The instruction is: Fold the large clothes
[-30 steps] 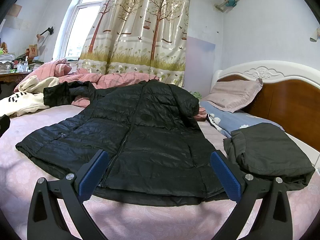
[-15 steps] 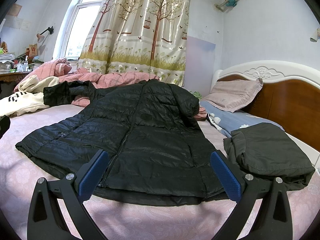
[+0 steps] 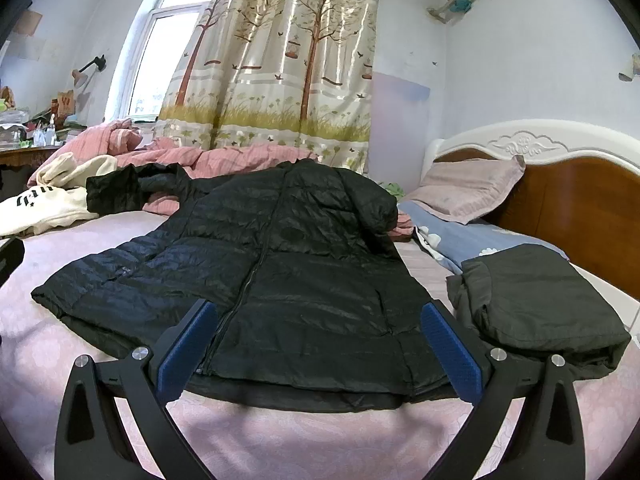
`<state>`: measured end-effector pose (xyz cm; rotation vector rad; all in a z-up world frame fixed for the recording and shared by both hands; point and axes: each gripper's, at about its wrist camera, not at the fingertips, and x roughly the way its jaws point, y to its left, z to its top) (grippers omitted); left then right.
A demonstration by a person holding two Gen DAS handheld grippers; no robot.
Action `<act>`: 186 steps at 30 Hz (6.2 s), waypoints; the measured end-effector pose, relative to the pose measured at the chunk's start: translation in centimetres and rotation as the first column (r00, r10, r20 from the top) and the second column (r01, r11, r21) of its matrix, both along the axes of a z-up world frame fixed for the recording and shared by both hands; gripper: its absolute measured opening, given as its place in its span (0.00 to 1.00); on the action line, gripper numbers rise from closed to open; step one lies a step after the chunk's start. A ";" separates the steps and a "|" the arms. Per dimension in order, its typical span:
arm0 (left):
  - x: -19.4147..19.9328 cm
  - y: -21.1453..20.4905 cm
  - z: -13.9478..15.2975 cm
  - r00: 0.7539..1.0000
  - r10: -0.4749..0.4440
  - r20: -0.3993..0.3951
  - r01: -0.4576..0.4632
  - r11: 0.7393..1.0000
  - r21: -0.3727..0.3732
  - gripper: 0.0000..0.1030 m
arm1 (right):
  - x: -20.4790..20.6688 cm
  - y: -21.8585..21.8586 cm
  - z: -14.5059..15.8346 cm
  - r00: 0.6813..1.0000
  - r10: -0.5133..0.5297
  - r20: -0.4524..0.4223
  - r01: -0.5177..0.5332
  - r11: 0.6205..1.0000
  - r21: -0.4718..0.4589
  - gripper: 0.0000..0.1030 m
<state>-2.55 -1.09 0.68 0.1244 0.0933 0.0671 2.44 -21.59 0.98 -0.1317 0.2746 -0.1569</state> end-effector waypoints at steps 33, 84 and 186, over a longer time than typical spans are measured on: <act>1.6 -0.4 0.0 0.996 0.040 -0.083 -0.038 0.999 0.020 1.00 | -2.3 -1.5 1.0 0.988 -0.091 0.127 0.083 0.995 0.064 1.00; 0.1 14.5 0.6 0.915 -0.044 -0.401 -0.109 0.931 -0.349 0.03 | -3.2 -17.9 0.2 0.971 0.005 -0.239 0.126 0.838 0.531 0.04; 8.2 12.3 -5.3 0.753 0.190 -0.630 -0.292 0.954 -0.062 0.45 | -0.1 -20.2 -1.6 0.932 -0.086 -0.352 0.241 0.872 0.427 0.05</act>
